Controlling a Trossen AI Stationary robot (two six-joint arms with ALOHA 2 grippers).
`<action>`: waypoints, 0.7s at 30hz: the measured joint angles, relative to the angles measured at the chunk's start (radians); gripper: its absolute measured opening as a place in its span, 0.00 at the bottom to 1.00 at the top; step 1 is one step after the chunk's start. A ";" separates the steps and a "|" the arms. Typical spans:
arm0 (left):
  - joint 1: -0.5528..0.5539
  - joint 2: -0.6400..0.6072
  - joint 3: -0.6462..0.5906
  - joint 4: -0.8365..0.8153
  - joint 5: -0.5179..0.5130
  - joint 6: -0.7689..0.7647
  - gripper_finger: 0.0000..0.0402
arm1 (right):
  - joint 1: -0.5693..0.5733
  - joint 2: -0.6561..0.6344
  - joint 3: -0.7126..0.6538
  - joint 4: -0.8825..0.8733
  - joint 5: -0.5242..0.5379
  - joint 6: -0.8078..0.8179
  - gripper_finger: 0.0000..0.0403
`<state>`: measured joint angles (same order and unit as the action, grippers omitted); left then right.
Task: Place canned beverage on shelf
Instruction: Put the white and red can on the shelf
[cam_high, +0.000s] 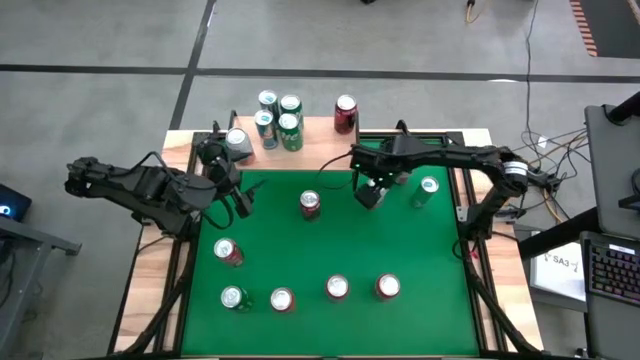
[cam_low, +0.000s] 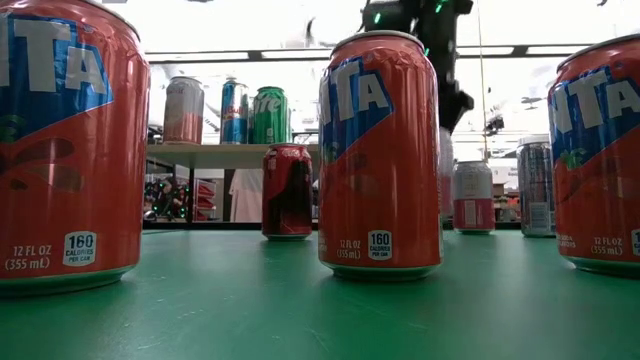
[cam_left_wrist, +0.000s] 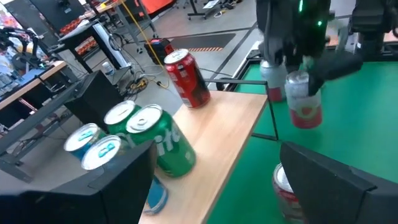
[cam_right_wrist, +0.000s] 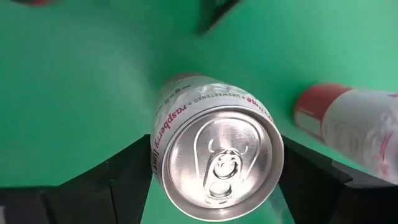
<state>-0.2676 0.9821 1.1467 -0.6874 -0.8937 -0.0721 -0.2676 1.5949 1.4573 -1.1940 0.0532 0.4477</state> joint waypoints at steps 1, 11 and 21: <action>0.000 0.000 -0.015 0.021 0.008 0.001 0.81 | 0.008 -0.018 0.001 0.001 -0.013 0.003 0.69; 0.000 0.045 -0.191 0.390 0.165 0.090 0.81 | 0.186 -0.167 0.001 0.180 -0.026 0.065 0.69; 0.000 0.186 -0.245 0.713 0.283 0.238 0.81 | 0.300 -0.193 0.002 0.476 0.119 -0.048 0.70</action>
<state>-0.2680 1.1677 0.9015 0.0254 -0.6104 0.1663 0.0322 1.4020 1.4593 -0.7176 0.1724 0.4000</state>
